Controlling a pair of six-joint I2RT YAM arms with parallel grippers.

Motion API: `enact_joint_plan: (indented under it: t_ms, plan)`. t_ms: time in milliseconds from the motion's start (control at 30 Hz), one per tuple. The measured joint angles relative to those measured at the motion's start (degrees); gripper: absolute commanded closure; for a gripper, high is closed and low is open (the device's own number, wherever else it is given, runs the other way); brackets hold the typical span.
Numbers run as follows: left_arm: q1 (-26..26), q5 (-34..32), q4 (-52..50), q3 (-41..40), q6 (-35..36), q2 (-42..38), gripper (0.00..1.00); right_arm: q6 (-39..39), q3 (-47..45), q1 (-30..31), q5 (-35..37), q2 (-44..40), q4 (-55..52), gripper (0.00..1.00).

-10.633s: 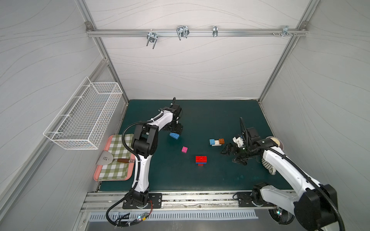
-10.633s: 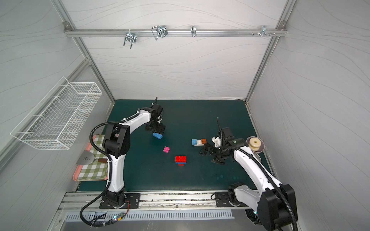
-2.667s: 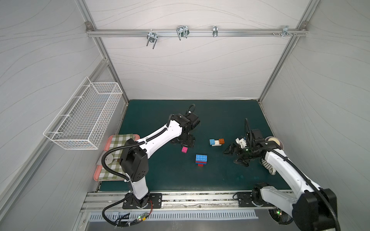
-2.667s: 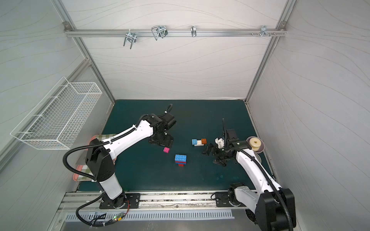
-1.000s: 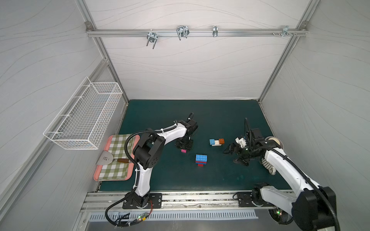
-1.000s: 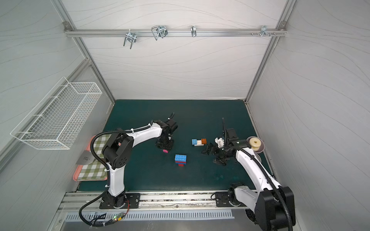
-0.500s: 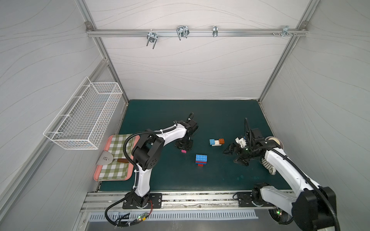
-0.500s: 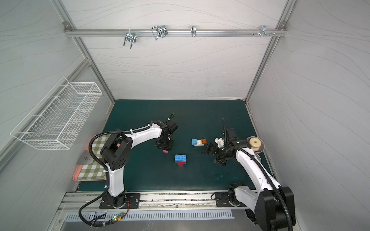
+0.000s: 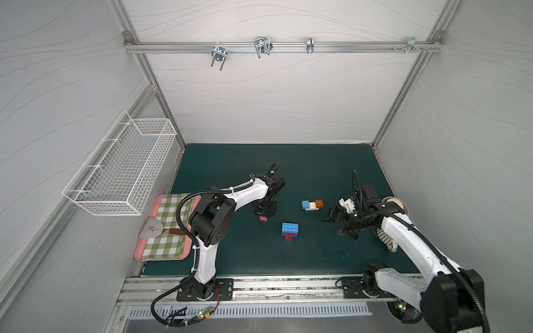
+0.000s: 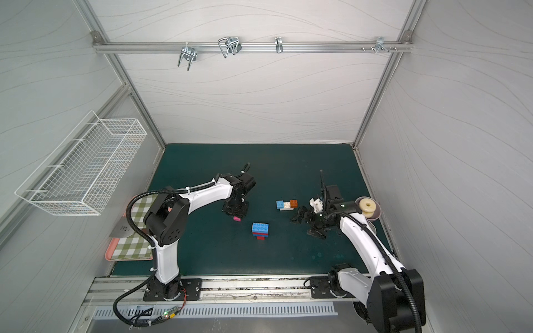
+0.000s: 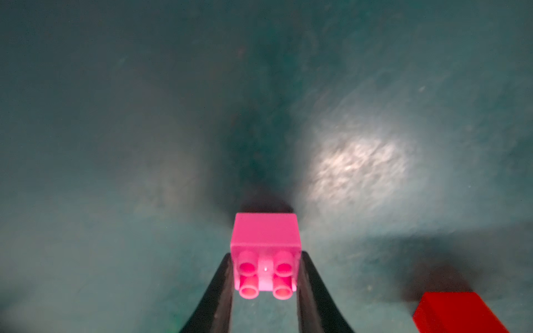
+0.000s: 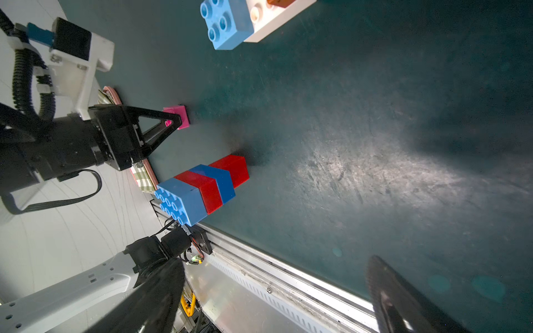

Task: Assemble a carrot with lego
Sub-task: Pick up the lego brick from the center of the board, then assemble the lego brick with the lego brick.

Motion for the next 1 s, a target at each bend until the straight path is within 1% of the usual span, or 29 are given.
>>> enact_joint_plan:
  t_ms: [100, 200, 300, 400, 533, 700, 1000]
  plan:
    - [-0.4, -1.4, -4.3, 4.3, -2.1, -1.9, 0.83, 0.0, 0.0, 0.0, 0.0, 0.0, 0.0, 0.01]
    - [-1.8, -2.6, -9.0, 11.1, -4.7, -4.2, 0.83, 0.0, 0.0, 0.0, 0.0, -0.1, 0.0, 0.01]
    - [-4.0, -2.7, -13.4, 18.2, -8.1, -5.9, 0.83, 0.0, 0.0, 0.0, 0.0, -0.1, 0.0, 0.01]
    - [-6.5, -1.9, -16.3, 22.2, -11.6, -6.7, 0.83, 0.0, 0.0, 0.0, 0.0, -0.1, 0.0, 0.01]
    - [-9.9, 0.2, -18.6, 24.5, -15.8, -6.6, 0.85, 0.1, 0.0, 0.0, -0.1, -0.1, 0.1, 0.01]
    - [-13.9, 2.1, -20.7, 27.8, -19.8, -4.7, 0.87, 0.1, 0.0, 0.0, -0.1, -0.1, 0.1, 0.01]
    - [-18.6, 3.2, -22.1, 28.5, -23.8, -1.6, 0.88, 0.1, -0.1, 0.0, -0.8, -0.6, 0.1, 0.01]
